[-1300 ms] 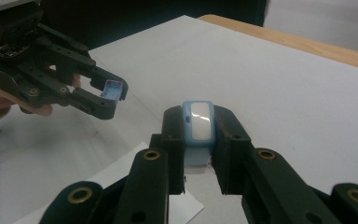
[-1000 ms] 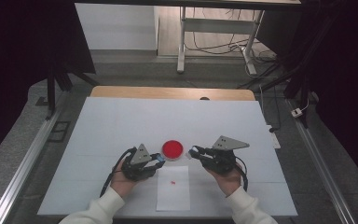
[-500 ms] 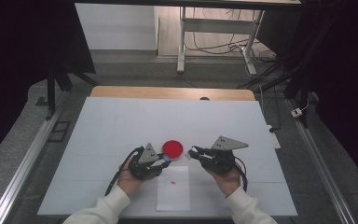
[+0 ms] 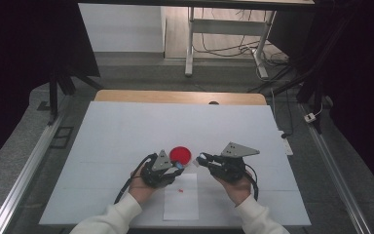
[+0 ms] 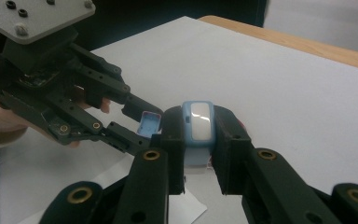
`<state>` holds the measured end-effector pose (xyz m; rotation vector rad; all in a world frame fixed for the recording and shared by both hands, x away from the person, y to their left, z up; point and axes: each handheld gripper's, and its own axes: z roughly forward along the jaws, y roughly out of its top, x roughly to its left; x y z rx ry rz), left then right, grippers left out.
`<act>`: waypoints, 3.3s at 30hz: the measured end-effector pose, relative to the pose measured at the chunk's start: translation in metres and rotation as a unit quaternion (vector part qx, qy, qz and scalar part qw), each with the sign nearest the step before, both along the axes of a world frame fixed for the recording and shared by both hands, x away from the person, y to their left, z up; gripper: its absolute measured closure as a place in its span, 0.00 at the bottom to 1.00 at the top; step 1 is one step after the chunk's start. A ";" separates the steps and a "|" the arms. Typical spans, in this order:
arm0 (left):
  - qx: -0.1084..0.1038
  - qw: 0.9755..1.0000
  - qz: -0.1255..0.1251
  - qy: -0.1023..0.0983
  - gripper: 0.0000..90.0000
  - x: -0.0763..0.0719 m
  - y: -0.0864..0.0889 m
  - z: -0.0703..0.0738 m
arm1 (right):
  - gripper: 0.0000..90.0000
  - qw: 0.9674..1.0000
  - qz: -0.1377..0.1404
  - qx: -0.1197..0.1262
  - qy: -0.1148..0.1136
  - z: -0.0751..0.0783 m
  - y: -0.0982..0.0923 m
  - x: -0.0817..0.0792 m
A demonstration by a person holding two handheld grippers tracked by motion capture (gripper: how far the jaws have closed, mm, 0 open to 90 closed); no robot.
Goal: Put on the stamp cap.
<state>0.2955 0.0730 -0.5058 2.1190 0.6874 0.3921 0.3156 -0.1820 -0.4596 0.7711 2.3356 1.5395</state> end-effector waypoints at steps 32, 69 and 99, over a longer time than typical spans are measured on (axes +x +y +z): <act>0.010 1.000 -0.008 -0.014 0.72 0.004 -0.026 -0.005 | 0.84 1.000 -0.002 0.019 0.012 0.000 0.006 -0.004; 0.012 0.999 -0.008 -0.037 0.72 0.001 -0.034 -0.006 | 0.84 0.998 -0.034 0.029 0.054 -0.006 0.012 -0.004; 0.026 0.998 -0.008 -0.053 0.72 -0.003 -0.036 -0.007 | 0.84 0.996 -0.046 0.025 0.068 -0.009 0.015 -0.004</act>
